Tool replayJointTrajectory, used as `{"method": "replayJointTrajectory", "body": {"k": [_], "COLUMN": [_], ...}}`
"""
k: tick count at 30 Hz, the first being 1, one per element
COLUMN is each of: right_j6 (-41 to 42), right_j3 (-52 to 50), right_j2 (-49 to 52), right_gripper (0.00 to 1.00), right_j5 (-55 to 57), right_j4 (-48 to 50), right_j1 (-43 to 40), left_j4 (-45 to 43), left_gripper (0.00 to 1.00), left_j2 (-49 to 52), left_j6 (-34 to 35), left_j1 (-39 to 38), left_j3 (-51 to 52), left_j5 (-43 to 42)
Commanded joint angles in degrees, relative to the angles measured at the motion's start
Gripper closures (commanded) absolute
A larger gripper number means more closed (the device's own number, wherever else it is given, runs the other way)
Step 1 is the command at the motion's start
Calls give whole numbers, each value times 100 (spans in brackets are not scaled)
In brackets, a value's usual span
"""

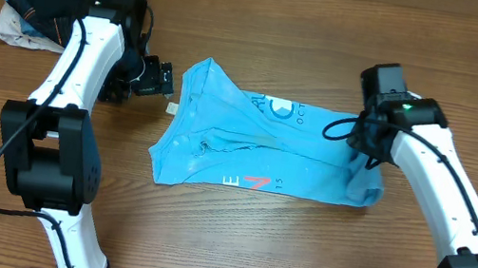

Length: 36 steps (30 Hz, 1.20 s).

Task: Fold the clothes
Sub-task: 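Fold the right end leftward over the shirt with the right gripper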

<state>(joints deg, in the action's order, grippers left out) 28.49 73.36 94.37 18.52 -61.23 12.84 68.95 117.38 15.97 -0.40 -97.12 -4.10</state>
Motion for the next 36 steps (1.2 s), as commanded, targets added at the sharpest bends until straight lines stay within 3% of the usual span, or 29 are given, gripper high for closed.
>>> {"method": "replayJointTrajectory", "body": {"k": [1,16,35,36], "right_j6": [184,588,627,627], "right_j3": [-37,-46,-39,-39], "right_j2": [-76,835,841,841], "right_gripper": [96,96,96,93], "right_j5": [304,697,133,96], "right_j4": [33,28,518,549], "right_j1": [267,1012,1631,1718], "left_j4": [-24,-15,-24,-24], "left_gripper": [0,0,0,0], "left_j2": [26,26,26,28], "left_j6": [52,50,57,57], "left_j1": [-37,-37,-39,-37], "left_j3": [-48,-46,-46,-46], "left_j5": [-42,-42,-42,-42]}}
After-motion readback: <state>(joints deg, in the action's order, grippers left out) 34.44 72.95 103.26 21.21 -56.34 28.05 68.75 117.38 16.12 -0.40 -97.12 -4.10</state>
